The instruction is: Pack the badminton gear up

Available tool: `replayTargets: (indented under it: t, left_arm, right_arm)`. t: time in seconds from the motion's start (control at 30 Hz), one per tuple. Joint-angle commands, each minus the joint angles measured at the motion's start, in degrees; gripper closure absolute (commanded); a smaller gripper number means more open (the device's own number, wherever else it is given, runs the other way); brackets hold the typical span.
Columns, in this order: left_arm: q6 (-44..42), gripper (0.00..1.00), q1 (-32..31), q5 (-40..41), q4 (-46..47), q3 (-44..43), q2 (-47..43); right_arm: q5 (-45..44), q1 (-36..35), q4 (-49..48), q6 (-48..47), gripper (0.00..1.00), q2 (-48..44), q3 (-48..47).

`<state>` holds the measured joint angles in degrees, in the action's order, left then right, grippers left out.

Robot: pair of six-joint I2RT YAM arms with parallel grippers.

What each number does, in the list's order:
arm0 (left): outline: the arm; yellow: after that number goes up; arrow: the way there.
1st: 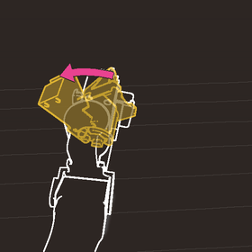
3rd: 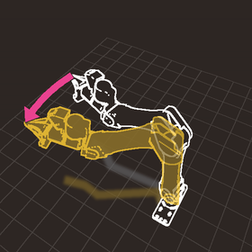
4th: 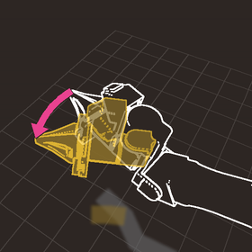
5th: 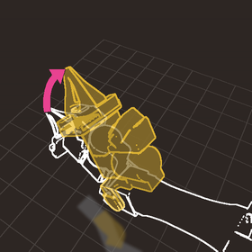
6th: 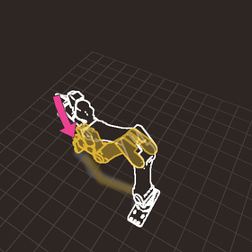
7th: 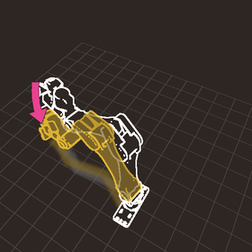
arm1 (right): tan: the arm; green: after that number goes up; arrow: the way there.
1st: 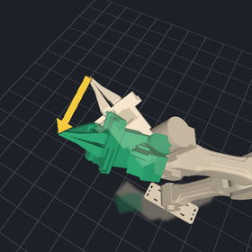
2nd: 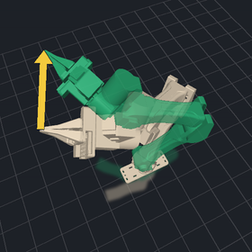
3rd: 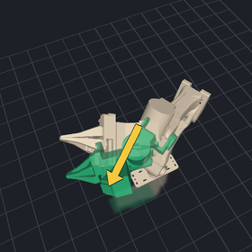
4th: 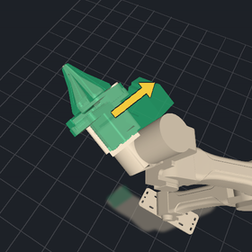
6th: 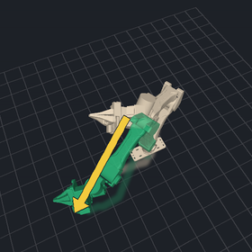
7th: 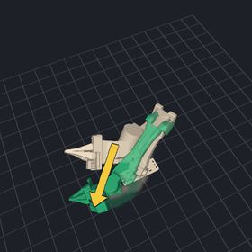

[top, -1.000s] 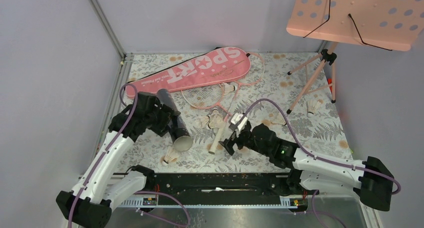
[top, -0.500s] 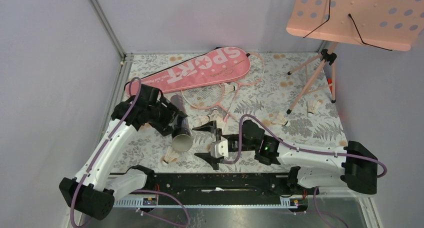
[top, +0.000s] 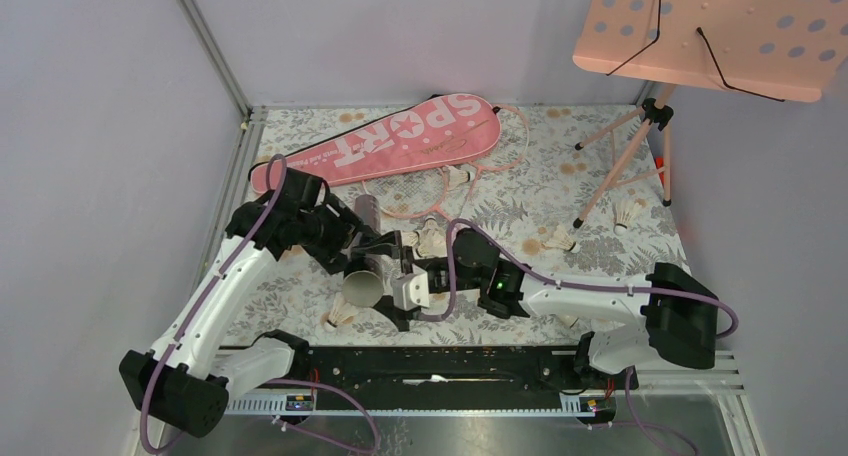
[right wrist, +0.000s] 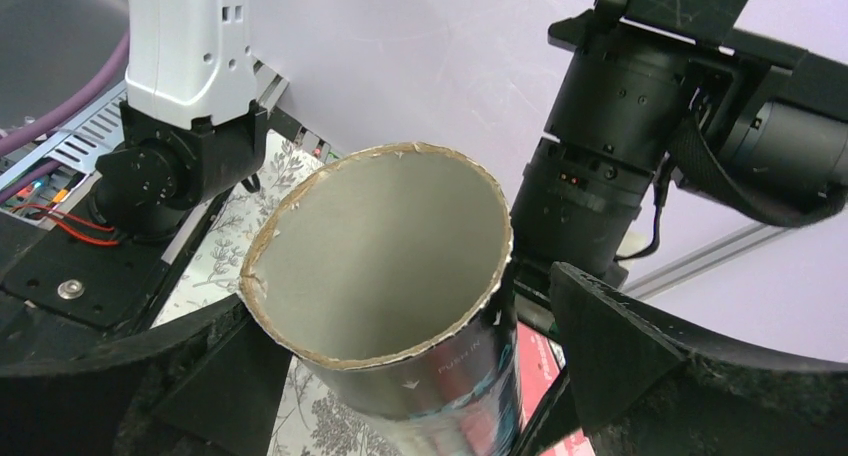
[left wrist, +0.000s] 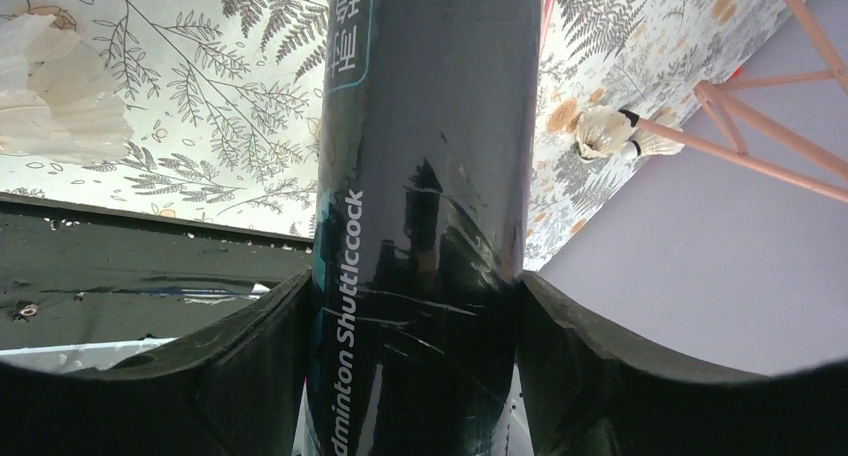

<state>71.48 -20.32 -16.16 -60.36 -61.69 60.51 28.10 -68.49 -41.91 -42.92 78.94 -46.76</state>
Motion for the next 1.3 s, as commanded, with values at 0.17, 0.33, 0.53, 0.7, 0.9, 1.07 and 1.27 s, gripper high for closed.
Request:
replayTargets:
  t: [0.17,0.33,0.53,0.7,0.9,1.07,1.27]
  left_arm:
    - [-2.73,0.8,-1.64,-3.54,1.91,-0.83,-0.59]
    - [-3.94,0.67,-1.83,-3.78,1.93,-0.55,-1.52]
    - [-9.56,0.13,-1.81,-4.5,1.92,-2.52,-0.91]
    - [-16.26,0.01,-1.83,-1.06,1.63,-6.68,-0.92]
    - [-20.49,0.01,-1.74,11.16,1.17,-11.8,-2.21]
    - [-22.92,0.01,-1.59,22.81,0.71,-14.15,-5.08]
    - [-31.28,0.01,-1.74,22.15,20.38,3.66,-22.23]
  right_arm:
    - [-4.86,-1.12,-7.56,-1.41,0.15,4.01,-4.1]
    - [-8.55,-1.07,-10.51,2.11,0.36,2.66,-3.07]
    - [-15.5,-1.03,-16.47,10.57,0.35,0.78,-2.59]
    - [-24.01,-1.03,-15.92,19.45,0.37,-1.56,-3.09]
    - [-32.95,-1.03,-6.5,30.63,0.42,-6.79,-4.77]
    - [-43.85,-0.55,3.02,38.51,0.4,-9.1,-7.41]
    - [-48.39,1.55,9.3,47.36,0.4,-10.07,-8.18]
